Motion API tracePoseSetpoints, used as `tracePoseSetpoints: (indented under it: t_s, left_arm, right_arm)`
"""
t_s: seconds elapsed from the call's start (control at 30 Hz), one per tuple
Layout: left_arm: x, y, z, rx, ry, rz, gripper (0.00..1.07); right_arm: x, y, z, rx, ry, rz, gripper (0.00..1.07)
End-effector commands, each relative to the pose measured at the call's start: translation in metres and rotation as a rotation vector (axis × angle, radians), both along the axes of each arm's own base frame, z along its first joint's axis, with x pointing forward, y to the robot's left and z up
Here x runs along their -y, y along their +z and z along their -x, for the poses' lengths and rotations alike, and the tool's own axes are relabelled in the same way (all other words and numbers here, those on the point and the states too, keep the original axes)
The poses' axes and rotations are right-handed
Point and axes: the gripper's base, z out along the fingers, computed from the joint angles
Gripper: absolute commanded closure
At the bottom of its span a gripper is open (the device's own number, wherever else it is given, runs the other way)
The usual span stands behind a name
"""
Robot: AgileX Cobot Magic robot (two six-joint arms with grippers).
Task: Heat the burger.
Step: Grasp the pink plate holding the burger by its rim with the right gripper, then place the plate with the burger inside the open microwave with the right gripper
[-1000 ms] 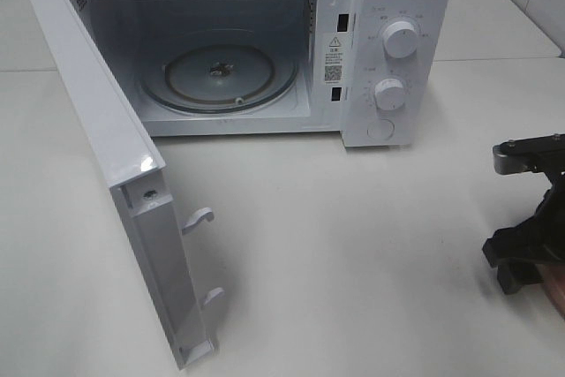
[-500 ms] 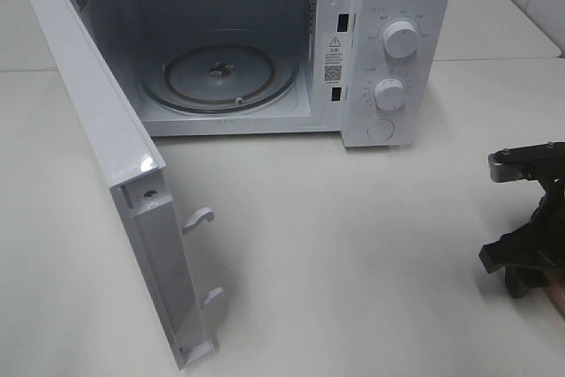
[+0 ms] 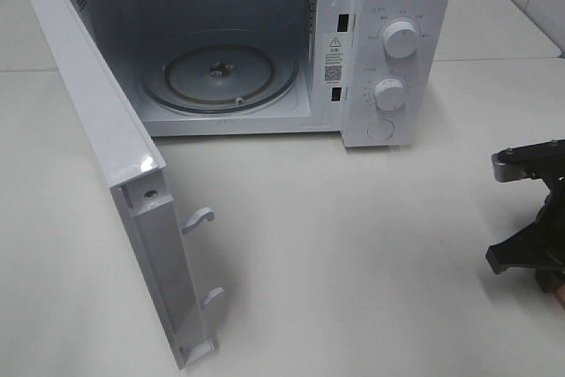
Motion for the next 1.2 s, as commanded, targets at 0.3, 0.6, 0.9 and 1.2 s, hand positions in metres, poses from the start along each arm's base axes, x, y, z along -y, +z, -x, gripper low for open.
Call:
tracePoseSetpoints:
  t_s: [0.3,0.6,0.9,1.2]
  left_arm:
    - [0.000,0.000,0.002,0.027,0.003,0.002,0.06]
    - [0.000,0.000,0.002,0.027,0.003,0.002,0.06]
    - [0.000,0.000,0.002,0.027,0.003,0.002,0.06]
    - [0.000,0.000,0.002,0.027,0.003,0.002,0.06]
  right_arm:
    - [-0.006,0.002,0.008,-0.031,0.008,0.041,1.07]
    - [-0.014,0.015,0.011,0.005,0.046,0.109,1.07]
    - [-0.030,0.034,0.018,0.061,0.135,0.174,1.07]
    - [-0.038,0.047,0.025,0.101,0.170,0.223,1.07]
